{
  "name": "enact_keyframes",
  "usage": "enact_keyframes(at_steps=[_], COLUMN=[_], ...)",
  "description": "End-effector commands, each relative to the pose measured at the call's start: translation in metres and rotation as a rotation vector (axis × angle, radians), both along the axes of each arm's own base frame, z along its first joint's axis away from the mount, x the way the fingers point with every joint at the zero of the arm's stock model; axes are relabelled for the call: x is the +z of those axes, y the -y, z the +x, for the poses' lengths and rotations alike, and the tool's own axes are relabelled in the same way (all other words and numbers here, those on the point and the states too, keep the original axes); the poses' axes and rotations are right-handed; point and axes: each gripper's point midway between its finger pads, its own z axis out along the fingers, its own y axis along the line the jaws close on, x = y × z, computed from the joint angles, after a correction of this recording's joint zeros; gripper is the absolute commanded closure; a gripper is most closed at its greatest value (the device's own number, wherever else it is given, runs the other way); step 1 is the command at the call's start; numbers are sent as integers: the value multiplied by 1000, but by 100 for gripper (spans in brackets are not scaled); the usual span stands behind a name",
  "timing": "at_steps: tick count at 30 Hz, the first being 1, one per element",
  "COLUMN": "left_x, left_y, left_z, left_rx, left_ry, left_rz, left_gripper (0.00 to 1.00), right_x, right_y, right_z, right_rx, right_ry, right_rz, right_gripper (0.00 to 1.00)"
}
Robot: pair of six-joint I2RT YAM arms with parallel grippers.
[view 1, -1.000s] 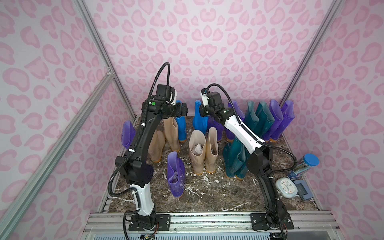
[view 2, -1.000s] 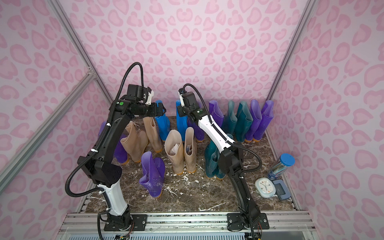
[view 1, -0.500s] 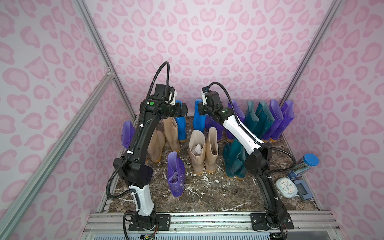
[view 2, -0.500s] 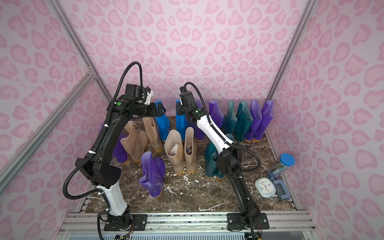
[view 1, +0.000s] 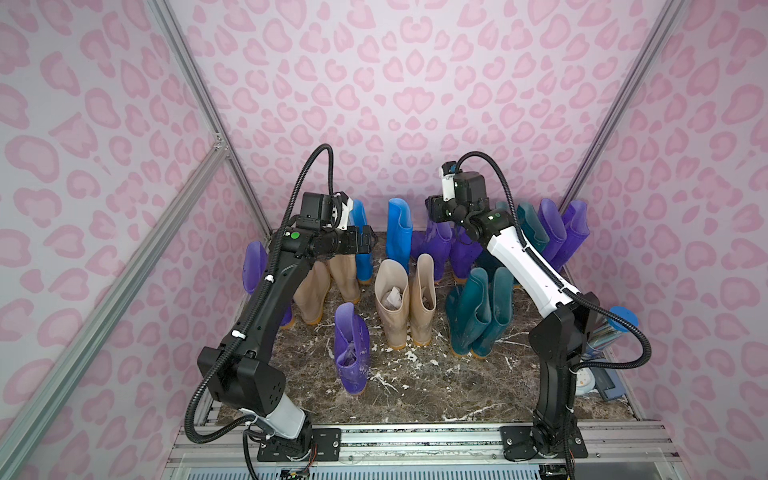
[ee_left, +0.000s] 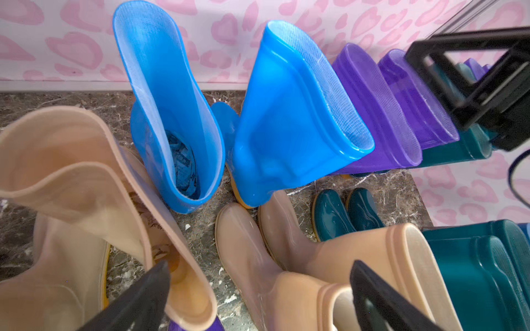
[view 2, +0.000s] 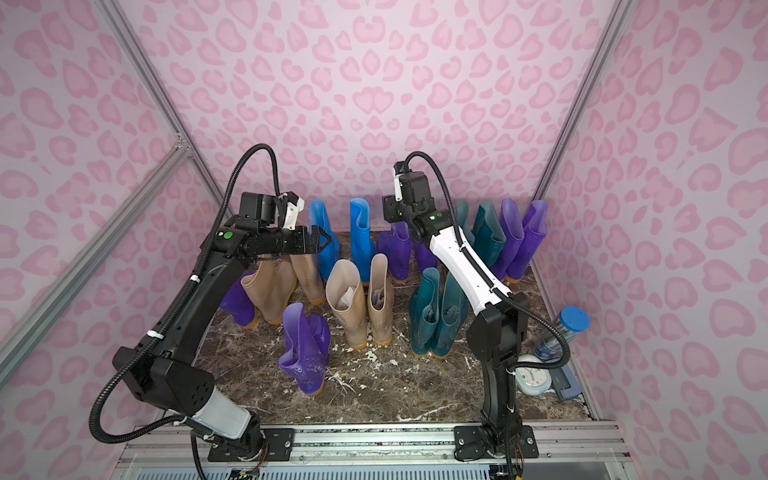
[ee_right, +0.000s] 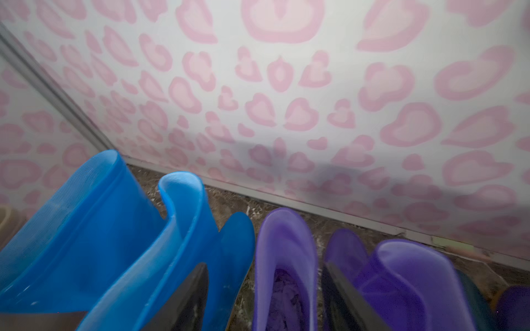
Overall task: Match and arrange rain boots in pairs
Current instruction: Adjust the rain boot at the center of the board.
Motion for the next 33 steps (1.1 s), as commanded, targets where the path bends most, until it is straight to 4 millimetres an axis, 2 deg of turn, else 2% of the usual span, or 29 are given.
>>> enact_keyframes(at_steps=[1,3,8,11,13,16,17,18,19,27,33], left_x=[20,18,12,9,8,9,10,10,10,11,10], left_y=[2,-1,-1,-1,-2,-3,-4,-5,-6,-9,-11], left_z=[3,0,-4,-5,-5,-6,-7,-7,-7,-5,-4], left_rx=[-13,-3,-9,-7,-3,1,3,5,10,17,20], left_ry=[95,104,107,97,94,101,105,108,110,106,101], left_rz=[-24,-14,-22,-28,-35,-39,-39,-38,-40,-60,-71], left_gripper=[1,1,1,1,1,1,1,1,1,1,1], right_x=[-14,-25,-43,-64,-81,-90,-90,-88,-85,-56,-61], right_y=[-11,-8,12,5,5,11,13,17,20,53,61], right_z=[-1,3,12,12,13,18,20,22,24,36,37], right_rx=[72,47,-64,-17,-21,-53,-56,-74,-84,-229,-254], right_ry=[-30,-51,-69,-120,-155,-173,-173,-169,-166,-72,-93], right_rz=[-26,-48,-132,-140,-156,-166,-162,-155,-149,-151,-147], right_gripper=[26,23,23,26,37,60,71,89,100,100,100])
